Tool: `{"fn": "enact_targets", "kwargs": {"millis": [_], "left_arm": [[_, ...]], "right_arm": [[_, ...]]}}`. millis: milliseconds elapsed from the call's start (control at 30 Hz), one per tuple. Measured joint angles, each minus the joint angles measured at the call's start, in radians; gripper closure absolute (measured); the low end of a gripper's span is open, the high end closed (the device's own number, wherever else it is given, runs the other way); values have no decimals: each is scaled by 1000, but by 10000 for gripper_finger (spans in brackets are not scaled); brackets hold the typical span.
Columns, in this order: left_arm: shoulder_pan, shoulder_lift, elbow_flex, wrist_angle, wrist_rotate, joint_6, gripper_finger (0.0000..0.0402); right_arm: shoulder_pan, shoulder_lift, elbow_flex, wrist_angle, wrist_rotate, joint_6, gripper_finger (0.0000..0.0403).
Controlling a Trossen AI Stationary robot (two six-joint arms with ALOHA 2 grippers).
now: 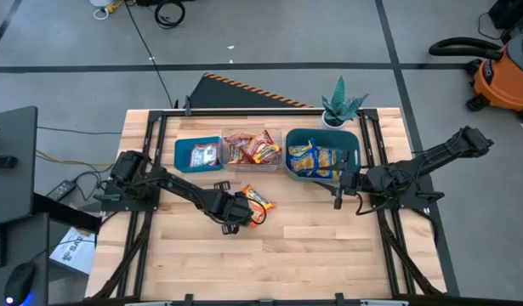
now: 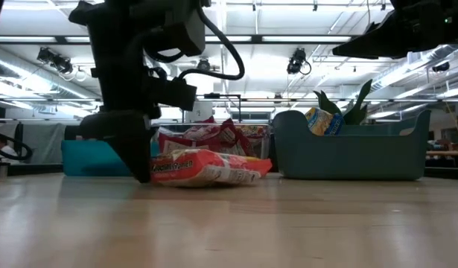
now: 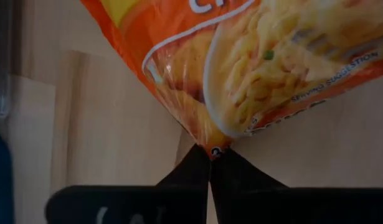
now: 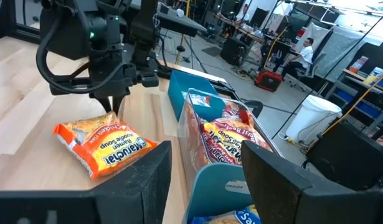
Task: Sort Maruchan noodles
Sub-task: Put the orange noodle pack into the blue bin
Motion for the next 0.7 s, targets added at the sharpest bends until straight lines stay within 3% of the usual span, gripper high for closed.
{"fn": "enact_targets", "kwargs": {"millis": [133, 333, 700], "left_arm": [[0, -15, 31, -92, -3, 5, 390], [0, -69, 143, -376, -92, -10, 396], [6, -297, 157, -734, -261, -244, 392]], "right_arm": [[0, 0, 0, 0, 0, 0, 204], [0, 0, 0, -3, 1, 0, 204], [0, 0, 0, -5, -1, 1, 204]]}}
